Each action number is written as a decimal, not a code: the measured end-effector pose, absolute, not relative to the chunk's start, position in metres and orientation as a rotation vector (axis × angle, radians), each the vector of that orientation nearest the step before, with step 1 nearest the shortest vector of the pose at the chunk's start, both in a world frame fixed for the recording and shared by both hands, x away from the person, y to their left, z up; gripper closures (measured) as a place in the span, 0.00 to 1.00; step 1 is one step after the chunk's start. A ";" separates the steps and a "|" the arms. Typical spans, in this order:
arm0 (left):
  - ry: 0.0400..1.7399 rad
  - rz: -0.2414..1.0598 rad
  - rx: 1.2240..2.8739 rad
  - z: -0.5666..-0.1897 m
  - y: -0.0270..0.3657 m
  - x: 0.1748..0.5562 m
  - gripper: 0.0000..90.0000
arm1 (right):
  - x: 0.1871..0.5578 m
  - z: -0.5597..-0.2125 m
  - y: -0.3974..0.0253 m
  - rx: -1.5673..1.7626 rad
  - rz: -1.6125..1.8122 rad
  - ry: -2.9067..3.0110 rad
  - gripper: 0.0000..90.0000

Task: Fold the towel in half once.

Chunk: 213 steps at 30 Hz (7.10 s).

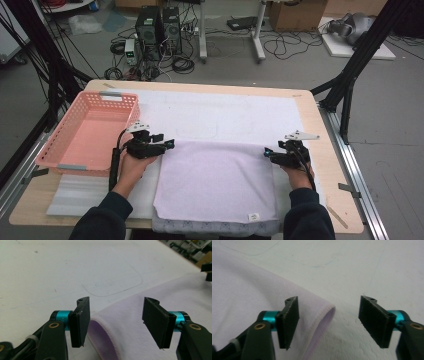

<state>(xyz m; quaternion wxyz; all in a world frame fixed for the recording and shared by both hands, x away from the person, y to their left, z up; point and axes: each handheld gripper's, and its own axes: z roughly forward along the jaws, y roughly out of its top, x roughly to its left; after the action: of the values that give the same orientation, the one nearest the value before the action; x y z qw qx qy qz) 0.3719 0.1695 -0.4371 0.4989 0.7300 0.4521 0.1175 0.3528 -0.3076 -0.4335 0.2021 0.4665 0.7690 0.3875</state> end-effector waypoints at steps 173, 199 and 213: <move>0.939 0.271 1.835 -0.415 0.194 0.136 0.97 | 0.127 -0.418 -0.309 1.006 1.203 2.296 0.95; 1.030 0.304 1.728 -0.424 0.204 0.211 0.48 | 0.184 -0.423 -0.309 1.217 1.181 2.090 0.67; 1.101 0.292 1.739 -0.429 0.196 0.292 0.47 | 0.296 -0.449 -0.288 1.356 1.026 2.124 0.93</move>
<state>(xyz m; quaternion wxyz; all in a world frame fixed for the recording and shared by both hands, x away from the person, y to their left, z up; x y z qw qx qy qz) 0.2925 0.1956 -0.4286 0.5066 0.7212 0.4567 0.1212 0.2959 -0.2879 -0.4491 0.2088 0.4875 0.7634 0.3688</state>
